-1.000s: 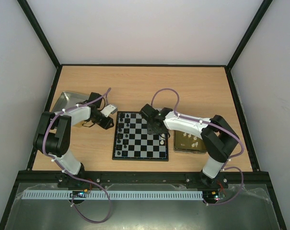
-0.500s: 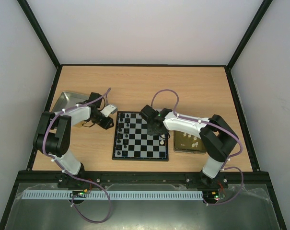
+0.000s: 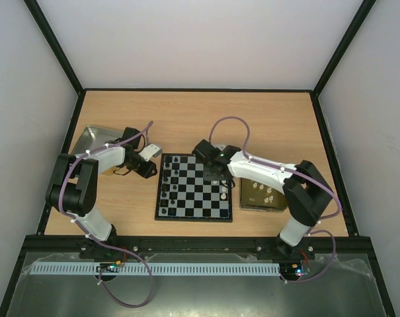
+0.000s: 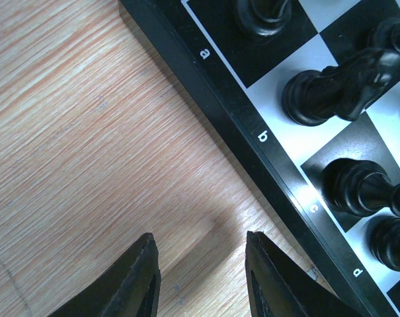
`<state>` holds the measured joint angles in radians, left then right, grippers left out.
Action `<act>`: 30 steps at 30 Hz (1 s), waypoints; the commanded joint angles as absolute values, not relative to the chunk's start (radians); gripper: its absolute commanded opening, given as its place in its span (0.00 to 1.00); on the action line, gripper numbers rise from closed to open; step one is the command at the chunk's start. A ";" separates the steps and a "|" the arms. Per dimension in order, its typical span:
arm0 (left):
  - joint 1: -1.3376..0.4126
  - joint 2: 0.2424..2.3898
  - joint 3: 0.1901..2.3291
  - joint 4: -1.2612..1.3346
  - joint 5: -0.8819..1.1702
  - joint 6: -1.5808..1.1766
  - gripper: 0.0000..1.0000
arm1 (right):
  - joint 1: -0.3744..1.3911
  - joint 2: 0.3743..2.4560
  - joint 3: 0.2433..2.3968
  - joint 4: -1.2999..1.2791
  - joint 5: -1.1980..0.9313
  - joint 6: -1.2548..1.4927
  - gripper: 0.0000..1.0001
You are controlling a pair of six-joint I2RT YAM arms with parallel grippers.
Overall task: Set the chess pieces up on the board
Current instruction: Place the chess piece on the chessboard, then pick up the chess piece from the storage box.
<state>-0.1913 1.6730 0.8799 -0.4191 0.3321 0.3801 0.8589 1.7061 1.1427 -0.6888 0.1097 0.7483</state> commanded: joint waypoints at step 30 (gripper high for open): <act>-0.184 1.699 0.859 -0.476 0.297 0.375 0.38 | 0.494 1.379 0.771 -0.675 0.091 0.754 0.17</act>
